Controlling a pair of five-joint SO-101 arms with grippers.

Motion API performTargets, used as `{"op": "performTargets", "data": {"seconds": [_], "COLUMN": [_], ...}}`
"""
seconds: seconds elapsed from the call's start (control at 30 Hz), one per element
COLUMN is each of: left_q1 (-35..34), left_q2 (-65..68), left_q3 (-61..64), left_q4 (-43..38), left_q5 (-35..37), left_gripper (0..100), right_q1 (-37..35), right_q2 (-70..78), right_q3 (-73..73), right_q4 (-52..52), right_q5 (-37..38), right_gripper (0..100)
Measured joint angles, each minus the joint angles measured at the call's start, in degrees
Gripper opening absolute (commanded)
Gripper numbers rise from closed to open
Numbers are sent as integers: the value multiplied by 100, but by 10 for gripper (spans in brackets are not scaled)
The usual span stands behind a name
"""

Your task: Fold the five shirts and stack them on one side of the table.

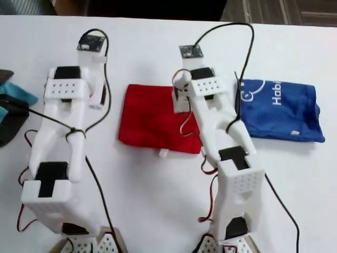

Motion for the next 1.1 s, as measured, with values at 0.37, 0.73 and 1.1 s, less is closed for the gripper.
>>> {"op": "performTargets", "data": {"seconds": [0.37,0.73,1.1], "left_q1": [0,0,0], "left_q2": [0,0,0], "left_q3": [44,44,44], "left_q4": [0,0,0], "left_q5": [0,0,0], "left_gripper": [28,28,28], "right_q1": [79,88,97], "right_q2": [1090,1468,1468], "right_q3": [-730,-1705,-2022], "right_q4": [299,1064,1301], "right_q5": [-132,-132,-132], "right_gripper": [216,216,216]}}
